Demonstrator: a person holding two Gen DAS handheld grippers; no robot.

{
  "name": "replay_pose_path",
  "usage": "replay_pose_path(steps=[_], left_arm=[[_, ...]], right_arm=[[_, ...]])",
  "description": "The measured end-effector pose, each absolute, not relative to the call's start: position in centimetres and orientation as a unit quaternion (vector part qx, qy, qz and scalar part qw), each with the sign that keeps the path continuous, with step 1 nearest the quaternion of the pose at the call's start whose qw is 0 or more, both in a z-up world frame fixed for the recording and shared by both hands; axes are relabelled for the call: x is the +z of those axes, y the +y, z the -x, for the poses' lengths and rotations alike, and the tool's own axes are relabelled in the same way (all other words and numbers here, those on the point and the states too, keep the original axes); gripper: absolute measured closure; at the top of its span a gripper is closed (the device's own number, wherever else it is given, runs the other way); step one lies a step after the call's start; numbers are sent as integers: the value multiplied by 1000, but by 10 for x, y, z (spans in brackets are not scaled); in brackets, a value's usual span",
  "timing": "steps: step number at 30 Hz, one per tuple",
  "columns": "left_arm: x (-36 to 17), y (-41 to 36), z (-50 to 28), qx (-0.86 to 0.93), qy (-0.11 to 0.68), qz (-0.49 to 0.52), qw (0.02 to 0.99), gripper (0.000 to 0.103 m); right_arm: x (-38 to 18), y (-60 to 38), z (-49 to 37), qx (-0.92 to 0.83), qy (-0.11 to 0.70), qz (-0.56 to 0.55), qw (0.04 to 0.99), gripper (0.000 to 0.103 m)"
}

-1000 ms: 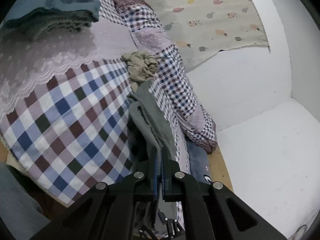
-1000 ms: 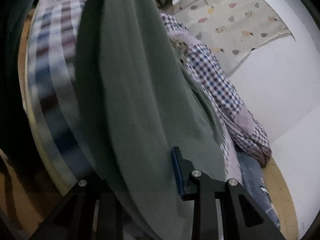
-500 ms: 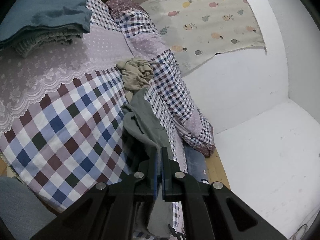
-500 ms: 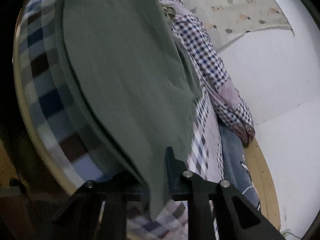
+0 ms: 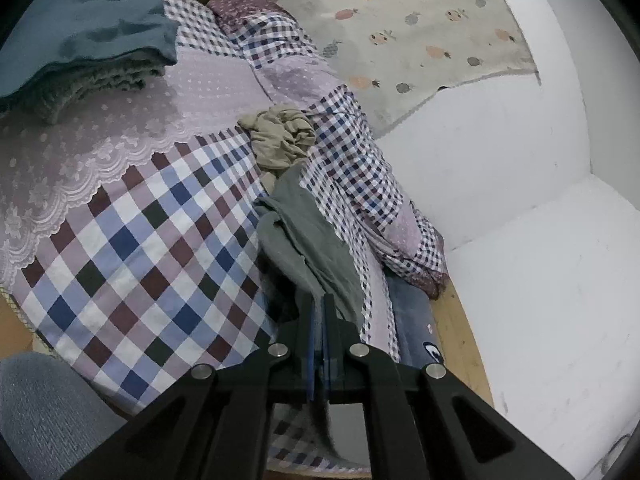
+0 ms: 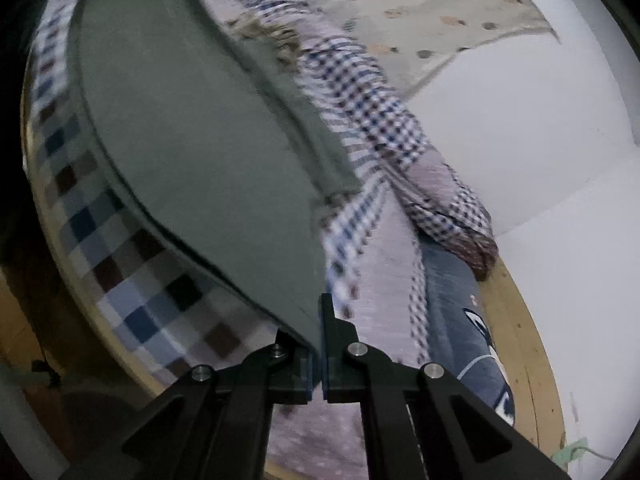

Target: Fold clothes

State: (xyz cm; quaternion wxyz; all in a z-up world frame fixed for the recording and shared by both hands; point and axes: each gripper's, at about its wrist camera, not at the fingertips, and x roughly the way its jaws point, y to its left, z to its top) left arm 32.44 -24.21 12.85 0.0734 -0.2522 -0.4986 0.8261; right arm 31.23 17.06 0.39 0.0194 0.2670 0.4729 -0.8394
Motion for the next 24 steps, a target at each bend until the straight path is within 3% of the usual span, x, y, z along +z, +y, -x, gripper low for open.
replay_pose_path(steps=[16, 24], left_arm=[[227, -237, -385, 846, -475, 194, 144, 102], [283, -229, -430, 855, -455, 151, 195, 102]], right_arm=[[165, 181, -382, -897, 389, -209, -16, 103], [217, 189, -430, -913, 371, -164, -48, 103]])
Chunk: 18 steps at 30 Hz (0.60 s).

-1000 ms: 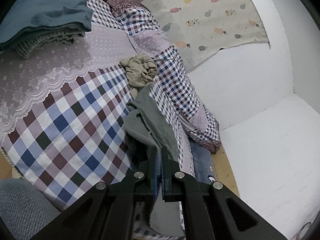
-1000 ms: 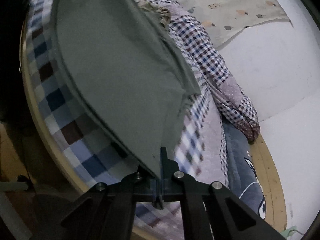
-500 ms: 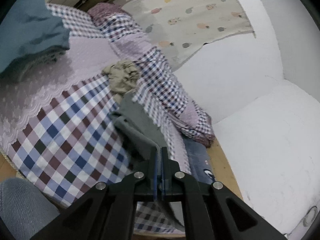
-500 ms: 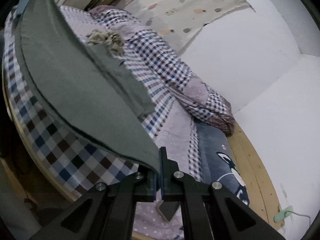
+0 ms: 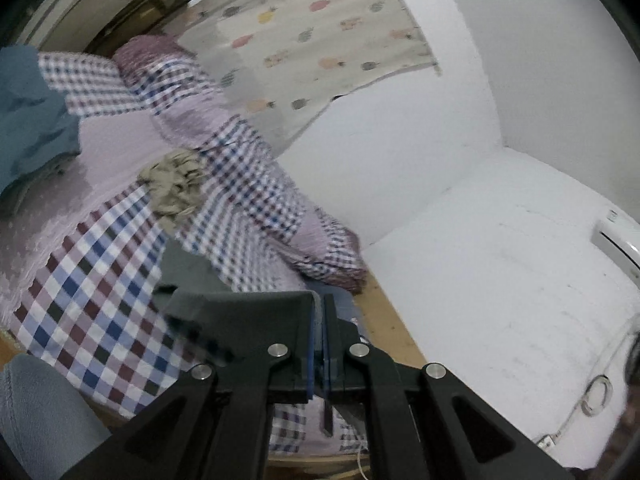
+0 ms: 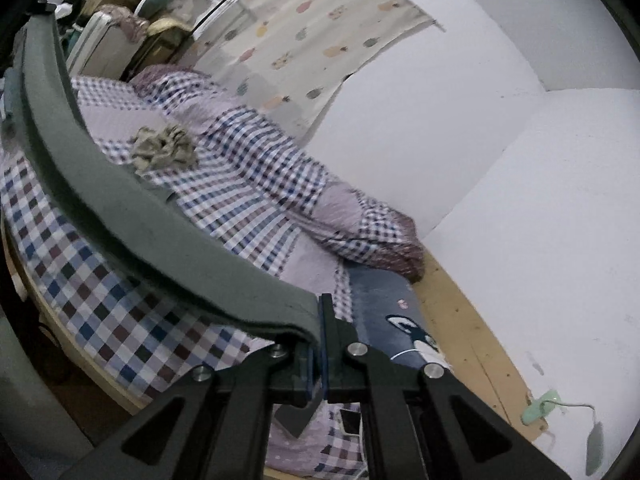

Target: Fold clothes

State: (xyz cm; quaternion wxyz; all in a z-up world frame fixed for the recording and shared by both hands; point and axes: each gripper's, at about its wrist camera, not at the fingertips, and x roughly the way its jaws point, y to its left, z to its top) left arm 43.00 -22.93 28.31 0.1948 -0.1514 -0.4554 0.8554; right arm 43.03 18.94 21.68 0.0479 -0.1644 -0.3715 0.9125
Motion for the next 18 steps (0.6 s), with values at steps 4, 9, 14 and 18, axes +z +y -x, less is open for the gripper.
replay_pose_path(steps=[4, 9, 14, 18], left_arm=[[312, -225, -460, 861, -442, 105, 230, 102], [328, -224, -470, 861, -432, 82, 255, 102], [307, -234, -436, 856, -450, 145, 210, 102], [286, -240, -399, 843, -466, 205, 175, 102]], right_arm=[[232, 186, -453, 911, -381, 147, 59, 103], [244, 183, -463, 917, -371, 142, 47, 103], [229, 183, -424, 912, -370, 173, 26, 103], [215, 183, -382, 907, -369, 203, 3, 103]])
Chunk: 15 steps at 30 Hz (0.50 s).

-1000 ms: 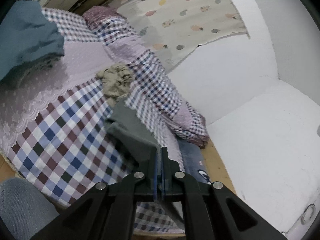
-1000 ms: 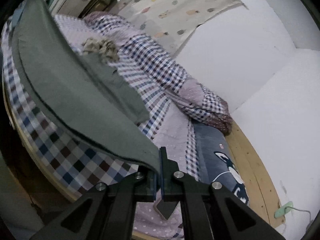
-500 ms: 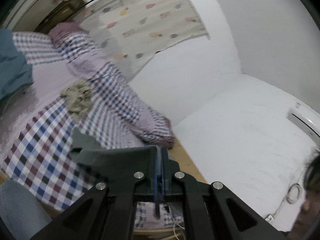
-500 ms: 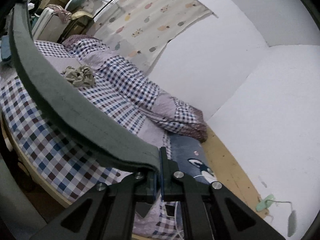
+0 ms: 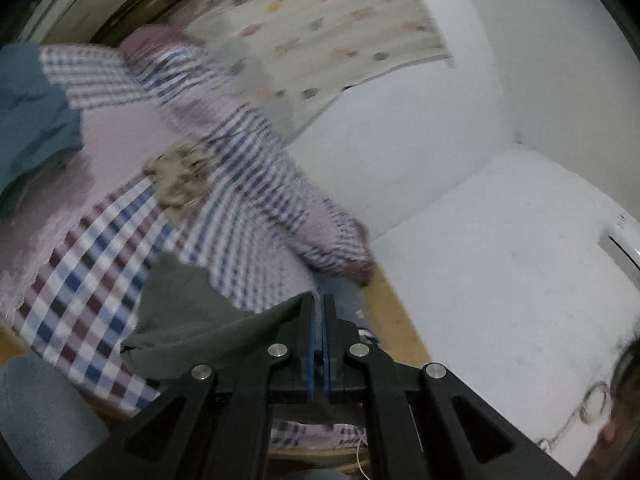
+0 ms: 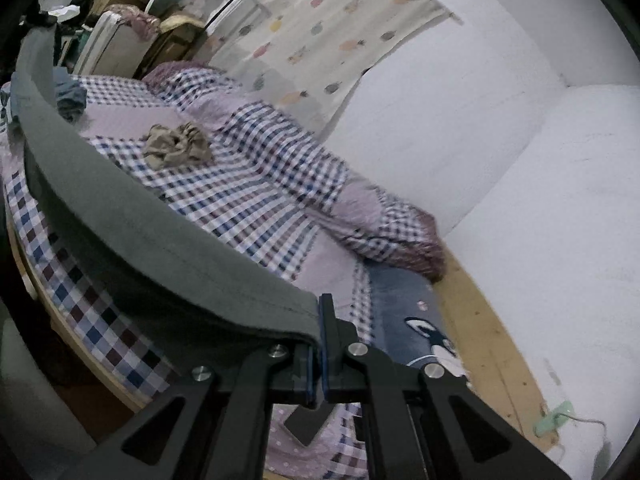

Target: Fold clothes

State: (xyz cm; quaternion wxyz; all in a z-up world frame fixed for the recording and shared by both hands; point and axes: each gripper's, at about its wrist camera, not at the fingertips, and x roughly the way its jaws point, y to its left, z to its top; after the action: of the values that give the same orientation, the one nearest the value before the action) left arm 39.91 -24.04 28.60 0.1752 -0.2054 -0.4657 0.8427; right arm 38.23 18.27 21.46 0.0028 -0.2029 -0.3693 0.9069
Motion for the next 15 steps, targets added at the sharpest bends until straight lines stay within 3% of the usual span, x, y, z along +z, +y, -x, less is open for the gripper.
replay_pose_path(steps=[15], left_arm=[[237, -238, -220, 827, -453, 323, 84, 102]], right_arm=[[160, 181, -173, 870, -359, 329, -75, 103]])
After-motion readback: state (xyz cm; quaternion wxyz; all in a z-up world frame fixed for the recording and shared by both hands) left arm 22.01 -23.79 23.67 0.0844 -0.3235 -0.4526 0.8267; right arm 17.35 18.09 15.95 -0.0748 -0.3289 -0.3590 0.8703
